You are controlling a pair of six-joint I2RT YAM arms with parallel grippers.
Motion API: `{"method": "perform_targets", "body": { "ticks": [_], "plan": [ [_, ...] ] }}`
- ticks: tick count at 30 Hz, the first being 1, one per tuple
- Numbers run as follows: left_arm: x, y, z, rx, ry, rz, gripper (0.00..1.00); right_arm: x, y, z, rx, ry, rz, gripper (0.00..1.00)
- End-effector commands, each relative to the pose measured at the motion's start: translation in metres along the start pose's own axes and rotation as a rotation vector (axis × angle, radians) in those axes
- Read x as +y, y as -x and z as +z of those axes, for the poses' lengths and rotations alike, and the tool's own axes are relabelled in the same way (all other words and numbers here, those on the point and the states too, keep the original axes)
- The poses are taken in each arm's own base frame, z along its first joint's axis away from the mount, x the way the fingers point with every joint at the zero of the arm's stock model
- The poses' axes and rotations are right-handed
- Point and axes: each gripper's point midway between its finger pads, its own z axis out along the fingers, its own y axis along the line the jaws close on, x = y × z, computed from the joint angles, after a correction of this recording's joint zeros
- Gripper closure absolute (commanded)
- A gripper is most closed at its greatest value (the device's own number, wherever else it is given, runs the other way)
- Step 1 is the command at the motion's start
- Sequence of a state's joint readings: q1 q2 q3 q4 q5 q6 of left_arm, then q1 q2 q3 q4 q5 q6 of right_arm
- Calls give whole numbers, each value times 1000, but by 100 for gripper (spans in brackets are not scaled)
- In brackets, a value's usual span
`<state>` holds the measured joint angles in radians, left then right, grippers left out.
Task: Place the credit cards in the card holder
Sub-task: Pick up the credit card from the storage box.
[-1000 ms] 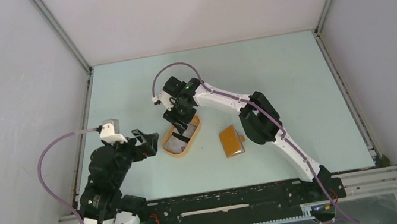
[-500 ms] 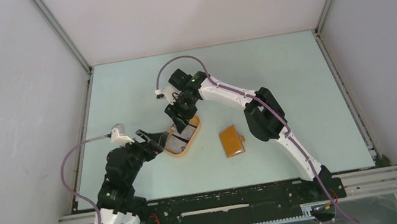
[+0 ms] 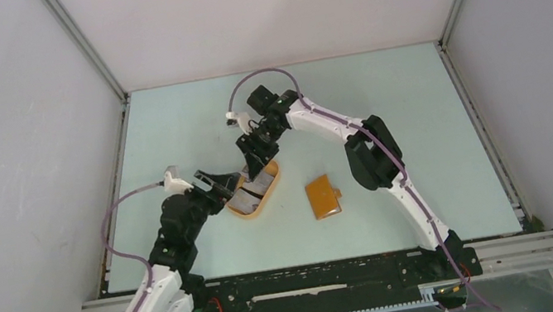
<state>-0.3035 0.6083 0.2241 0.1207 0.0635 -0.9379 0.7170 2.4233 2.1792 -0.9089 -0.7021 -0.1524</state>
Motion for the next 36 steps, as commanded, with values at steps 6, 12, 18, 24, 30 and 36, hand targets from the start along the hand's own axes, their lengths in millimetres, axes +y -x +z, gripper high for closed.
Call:
{"method": "perform_targets", "body": {
  "ticks": [6,12,18,24,30,36],
  "plan": [
    [1,14,18,-95,1,-209,9,31,12,-18,-51,129,11,60],
    [12,11,33,-83,76,-331,13,35,12,-19,-62,148,7,60],
    [16,10,44,-70,117,-354,25,36,12,-20,-72,147,-6,61],
    [19,5,50,-45,131,-373,32,37,13,-20,-78,149,-14,61],
    [15,3,56,-32,117,-420,33,42,13,-17,-83,150,-28,62],
    [6,0,61,-2,88,-456,40,47,15,-15,-99,151,-46,63]
  ]
}}
